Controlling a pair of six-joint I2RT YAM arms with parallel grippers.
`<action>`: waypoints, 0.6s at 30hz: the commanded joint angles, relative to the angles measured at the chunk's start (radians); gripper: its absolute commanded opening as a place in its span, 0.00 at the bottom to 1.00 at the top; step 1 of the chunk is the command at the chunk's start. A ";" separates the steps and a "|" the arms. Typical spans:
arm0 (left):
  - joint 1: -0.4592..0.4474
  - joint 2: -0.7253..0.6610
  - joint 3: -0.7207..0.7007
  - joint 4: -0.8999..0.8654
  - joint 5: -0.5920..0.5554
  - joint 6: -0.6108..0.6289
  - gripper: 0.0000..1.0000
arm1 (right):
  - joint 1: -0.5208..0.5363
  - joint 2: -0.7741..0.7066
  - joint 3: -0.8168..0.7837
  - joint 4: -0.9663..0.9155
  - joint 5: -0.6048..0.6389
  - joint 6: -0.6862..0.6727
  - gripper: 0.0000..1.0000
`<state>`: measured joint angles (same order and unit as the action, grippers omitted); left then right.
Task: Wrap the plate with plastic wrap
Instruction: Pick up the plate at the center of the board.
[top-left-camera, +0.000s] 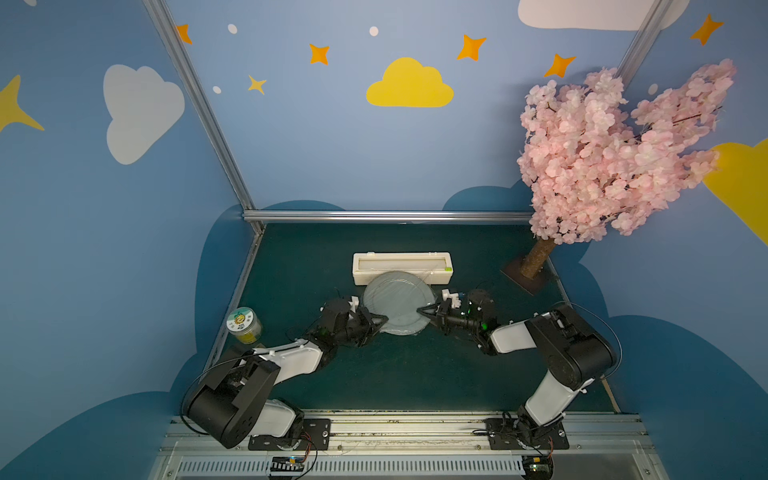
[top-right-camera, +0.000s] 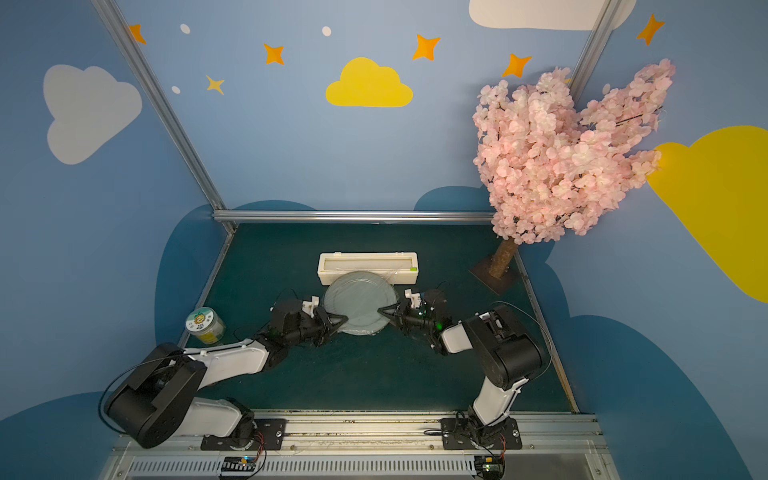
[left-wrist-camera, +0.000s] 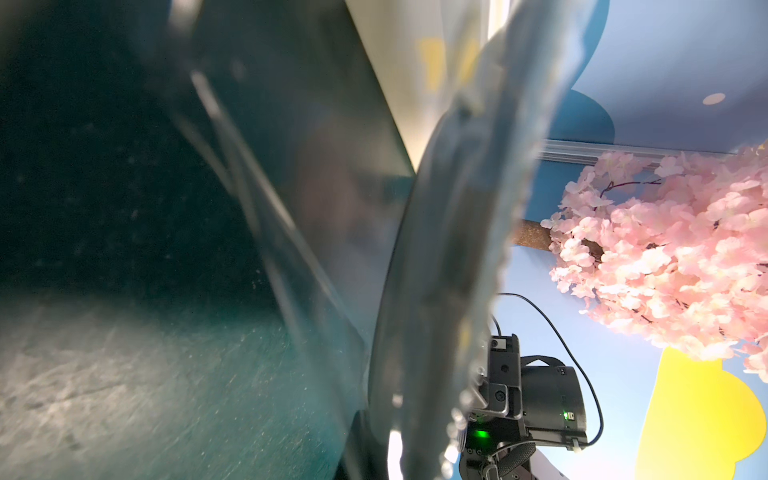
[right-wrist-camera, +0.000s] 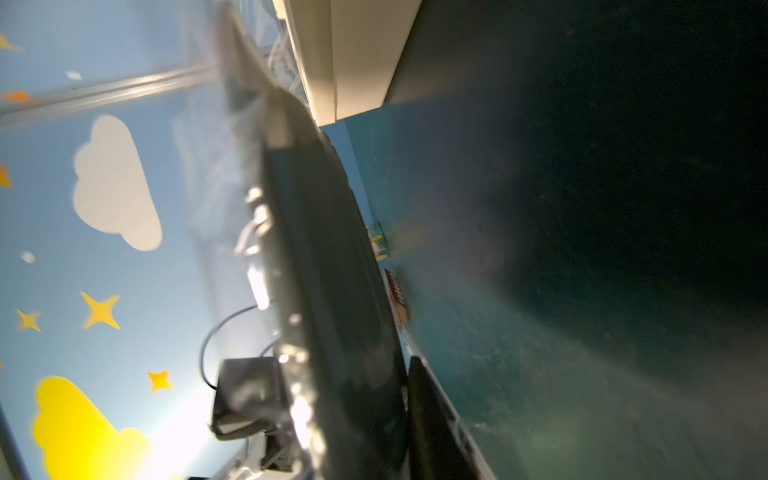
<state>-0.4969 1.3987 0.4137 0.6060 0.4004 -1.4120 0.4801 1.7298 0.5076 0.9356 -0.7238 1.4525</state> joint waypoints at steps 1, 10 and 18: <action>-0.006 -0.015 0.030 -0.004 0.074 0.051 0.26 | 0.000 -0.010 0.031 0.032 -0.004 0.021 0.07; 0.012 -0.138 0.026 -0.334 0.045 0.141 0.45 | -0.005 -0.075 0.043 -0.134 0.068 -0.110 0.01; 0.012 -0.066 0.013 -0.235 0.081 0.077 0.44 | 0.020 -0.067 0.086 -0.155 0.082 -0.123 0.01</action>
<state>-0.4896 1.2972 0.4404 0.3344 0.4511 -1.3155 0.4854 1.7050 0.5407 0.6983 -0.6220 1.3632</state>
